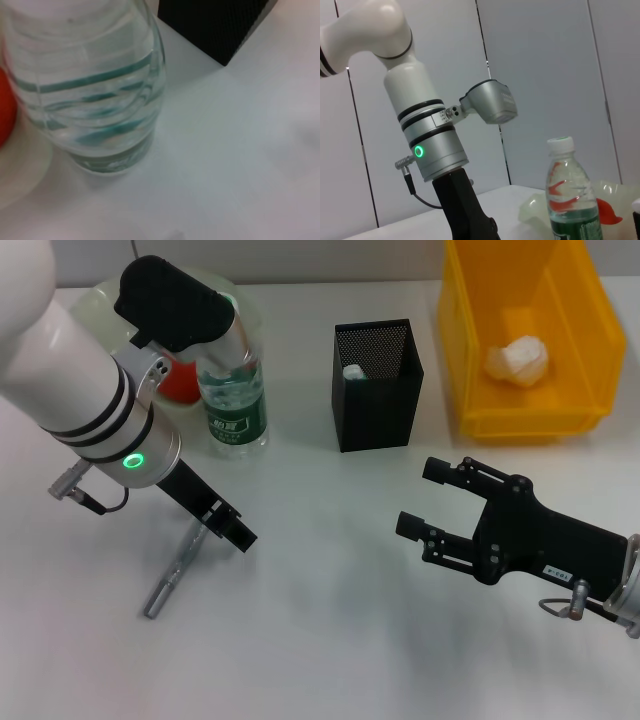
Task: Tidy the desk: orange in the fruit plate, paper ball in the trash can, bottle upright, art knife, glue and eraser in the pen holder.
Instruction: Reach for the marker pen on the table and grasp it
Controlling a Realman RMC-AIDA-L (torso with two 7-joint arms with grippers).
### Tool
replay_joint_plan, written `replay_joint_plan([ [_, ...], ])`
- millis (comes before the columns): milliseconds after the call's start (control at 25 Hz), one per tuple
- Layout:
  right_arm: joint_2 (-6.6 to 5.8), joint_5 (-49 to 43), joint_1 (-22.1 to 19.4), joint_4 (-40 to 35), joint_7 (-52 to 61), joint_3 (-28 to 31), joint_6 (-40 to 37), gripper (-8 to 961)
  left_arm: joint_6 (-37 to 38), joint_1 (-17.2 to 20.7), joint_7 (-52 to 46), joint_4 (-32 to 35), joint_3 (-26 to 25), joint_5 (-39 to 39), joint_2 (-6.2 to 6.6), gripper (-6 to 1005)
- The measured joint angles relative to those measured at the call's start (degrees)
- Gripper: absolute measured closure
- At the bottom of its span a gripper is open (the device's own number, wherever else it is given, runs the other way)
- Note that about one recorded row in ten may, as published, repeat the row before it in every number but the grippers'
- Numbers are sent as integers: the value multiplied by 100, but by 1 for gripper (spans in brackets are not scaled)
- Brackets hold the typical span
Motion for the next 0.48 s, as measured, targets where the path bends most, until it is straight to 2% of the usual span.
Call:
replay_joint_plan([
  [440, 0, 1, 23, 5, -4, -36, 167, 191, -98, -12, -5, -44, -21, 275, 2, 271],
  [480, 0, 1, 31, 5, -4, -35, 168, 191, -98, -11, -5, -45, -29, 278, 4, 296],
])
